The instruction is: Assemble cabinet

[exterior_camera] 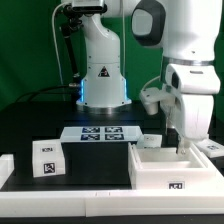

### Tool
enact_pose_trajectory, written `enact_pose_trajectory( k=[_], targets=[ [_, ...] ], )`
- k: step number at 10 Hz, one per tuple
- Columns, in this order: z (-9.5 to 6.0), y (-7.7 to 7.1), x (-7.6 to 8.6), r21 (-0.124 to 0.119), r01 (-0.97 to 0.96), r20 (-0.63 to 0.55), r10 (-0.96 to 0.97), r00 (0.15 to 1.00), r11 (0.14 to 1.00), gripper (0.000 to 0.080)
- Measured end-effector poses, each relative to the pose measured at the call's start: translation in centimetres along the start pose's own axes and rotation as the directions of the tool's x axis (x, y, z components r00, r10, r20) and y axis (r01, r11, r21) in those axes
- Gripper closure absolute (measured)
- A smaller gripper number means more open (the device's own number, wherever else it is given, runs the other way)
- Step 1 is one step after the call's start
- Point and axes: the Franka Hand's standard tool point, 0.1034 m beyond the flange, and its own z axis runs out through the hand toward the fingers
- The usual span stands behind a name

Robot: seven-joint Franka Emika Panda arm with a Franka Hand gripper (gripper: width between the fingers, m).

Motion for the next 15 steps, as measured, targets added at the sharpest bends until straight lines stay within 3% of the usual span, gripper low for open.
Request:
enact_pose_trajectory(
  k=[2, 4, 6, 10, 13, 15],
  targets=[
    [-2.1, -1.5, 0.2, -0.019, 0.008, 0.003, -0.008, 1.000, 1.000, 0.0003],
    [-3.2, -3.4, 1.5, -0.031, -0.028, -0.003, 0.028, 1.000, 0.999, 0.0002],
    [-2.6, -5.0, 3.7, -0.030, 0.006, -0.021, -0.006, 1.000, 1.000, 0.0002],
    [-2.6, -4.7, 3.0, -0.031, -0.012, -0.021, 0.011, 1.000, 0.999, 0.0002],
    [-2.3, -5.2, 3.9, -0.057, 0.144, -0.036, -0.146, 0.989, 0.988, 0.0002],
    [-1.4, -6.7, 6.5, -0.030, 0.218, -0.014, -0.219, 0.976, 0.975, 0.0002]
  ],
)
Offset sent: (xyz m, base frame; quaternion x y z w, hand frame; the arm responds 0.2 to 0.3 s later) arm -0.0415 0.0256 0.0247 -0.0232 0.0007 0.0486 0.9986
